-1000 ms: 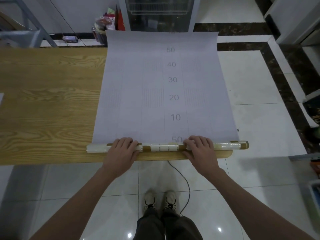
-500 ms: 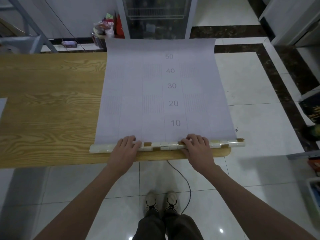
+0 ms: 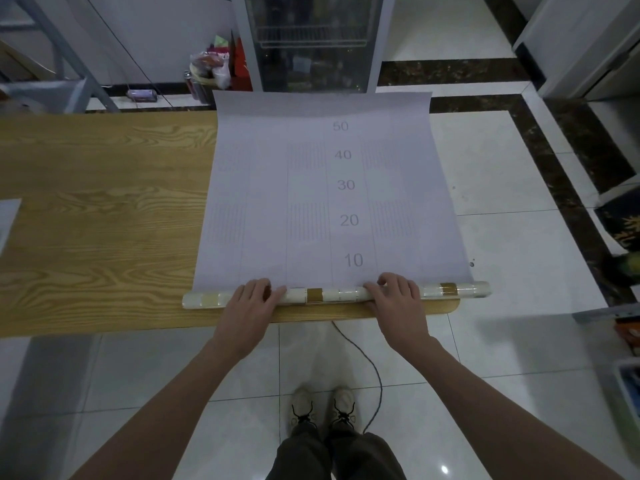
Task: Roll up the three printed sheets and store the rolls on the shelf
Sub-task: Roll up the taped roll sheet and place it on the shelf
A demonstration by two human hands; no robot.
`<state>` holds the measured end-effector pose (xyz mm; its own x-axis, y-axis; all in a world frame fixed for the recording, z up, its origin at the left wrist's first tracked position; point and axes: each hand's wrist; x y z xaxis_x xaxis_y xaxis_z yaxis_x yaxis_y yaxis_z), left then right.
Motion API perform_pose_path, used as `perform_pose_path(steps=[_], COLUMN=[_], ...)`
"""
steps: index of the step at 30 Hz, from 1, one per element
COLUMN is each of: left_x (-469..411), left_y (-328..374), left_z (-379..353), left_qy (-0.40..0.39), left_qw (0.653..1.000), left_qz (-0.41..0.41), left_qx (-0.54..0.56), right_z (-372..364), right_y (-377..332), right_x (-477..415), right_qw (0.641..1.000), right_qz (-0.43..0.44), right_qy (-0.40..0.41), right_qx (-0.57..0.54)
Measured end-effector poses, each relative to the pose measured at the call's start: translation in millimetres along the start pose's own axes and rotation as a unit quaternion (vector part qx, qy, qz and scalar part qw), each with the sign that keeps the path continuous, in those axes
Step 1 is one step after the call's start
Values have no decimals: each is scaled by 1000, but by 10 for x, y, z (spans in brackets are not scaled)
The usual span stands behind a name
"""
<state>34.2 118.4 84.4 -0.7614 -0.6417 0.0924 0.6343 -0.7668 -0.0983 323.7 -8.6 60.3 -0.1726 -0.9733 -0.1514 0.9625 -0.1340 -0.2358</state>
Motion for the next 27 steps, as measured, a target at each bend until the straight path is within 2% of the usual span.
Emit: perform_pose_path(steps=[8,14,19,24,27], left_x=[55,55,81,101,98], left_y=[28,144,214,235,212], left_z=[-43,-20,-36,-46,-79], left_qy=[-11,-22,-3,2,0], left_qw=[1000,997,997,997,997], left_qz=[-14,38,37,42,40], left_qx=[-24,-58,-65,-62,-69], right_z=[42,17,41,23,52], right_y=[-46,-26,-53,-71,-83], right_x=[30,93,143,152,177], right_qw=[1000,999,998,999,999], right_qz=[-3,18,10,5,30], right_qy=[-26,-30,-55,-33,-19], right_qx=[7,0,-3,-1,16])
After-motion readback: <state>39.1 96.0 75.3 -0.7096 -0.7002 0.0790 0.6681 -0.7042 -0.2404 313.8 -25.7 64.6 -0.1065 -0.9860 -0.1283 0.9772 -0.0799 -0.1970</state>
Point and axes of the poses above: each hand's wrist, its own x-axis away from the middle knuckle, its own z-axis out of the back of the hand, y = z × x, and after that the axes turned 9 degrees about -x, right-handed
